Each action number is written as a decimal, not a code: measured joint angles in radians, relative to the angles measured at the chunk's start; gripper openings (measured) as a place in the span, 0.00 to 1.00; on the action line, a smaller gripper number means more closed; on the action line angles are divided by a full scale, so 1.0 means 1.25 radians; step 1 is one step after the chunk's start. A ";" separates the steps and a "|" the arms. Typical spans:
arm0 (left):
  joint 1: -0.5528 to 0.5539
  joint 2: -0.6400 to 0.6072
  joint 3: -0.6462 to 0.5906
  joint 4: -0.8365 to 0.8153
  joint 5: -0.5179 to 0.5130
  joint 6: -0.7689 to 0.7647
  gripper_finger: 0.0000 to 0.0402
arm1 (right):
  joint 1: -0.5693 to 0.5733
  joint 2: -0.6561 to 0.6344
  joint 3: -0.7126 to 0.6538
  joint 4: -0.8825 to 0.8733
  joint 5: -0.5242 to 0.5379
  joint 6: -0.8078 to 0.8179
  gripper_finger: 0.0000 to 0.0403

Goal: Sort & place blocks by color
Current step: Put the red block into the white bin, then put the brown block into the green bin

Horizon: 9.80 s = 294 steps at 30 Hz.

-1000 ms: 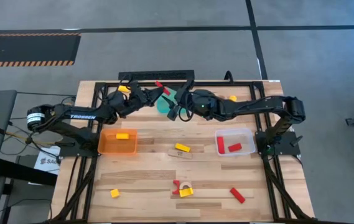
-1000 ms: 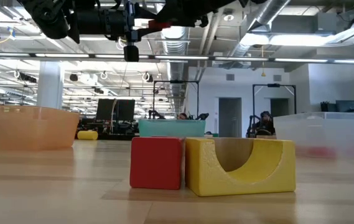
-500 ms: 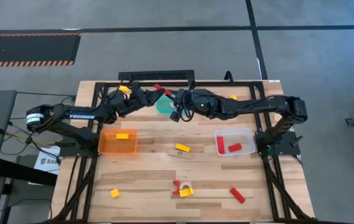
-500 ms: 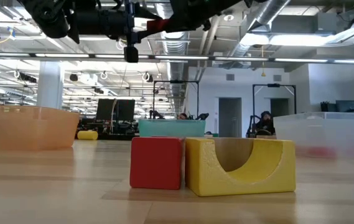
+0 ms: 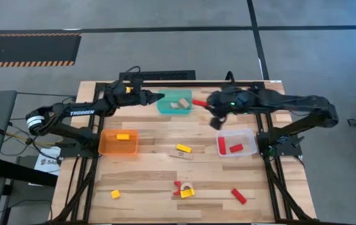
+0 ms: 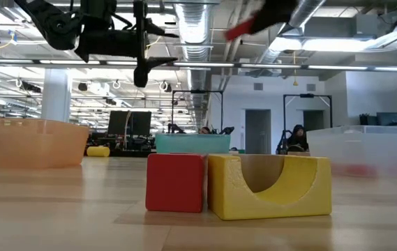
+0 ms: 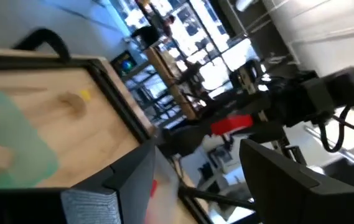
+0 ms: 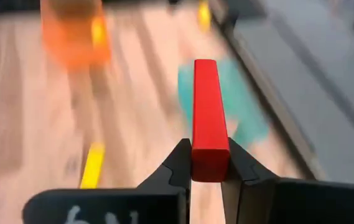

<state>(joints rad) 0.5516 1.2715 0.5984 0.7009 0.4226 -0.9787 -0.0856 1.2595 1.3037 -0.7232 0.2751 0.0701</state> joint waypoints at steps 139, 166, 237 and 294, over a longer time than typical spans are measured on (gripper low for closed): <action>-0.242 -0.231 0.002 -0.845 -0.060 0.733 0.55 | 0.398 0.658 0.067 0.234 -0.148 0.353 0.30; -0.304 -0.231 0.002 -0.861 -0.120 0.626 0.55 | 0.180 0.291 0.066 -0.009 -0.137 0.129 0.01; -1.347 0.303 0.294 -1.157 -0.193 -0.058 0.55 | -0.038 0.075 -0.016 -0.138 -0.354 -0.273 0.01; 0.062 0.349 0.425 -0.733 -0.150 0.600 0.25 | -0.056 0.075 -0.015 -0.135 -0.345 -0.123 0.02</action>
<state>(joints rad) 0.6294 1.7078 1.1294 -0.2154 0.2350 -0.2293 -0.1553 1.3533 1.2850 -0.8918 -0.1562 -0.0841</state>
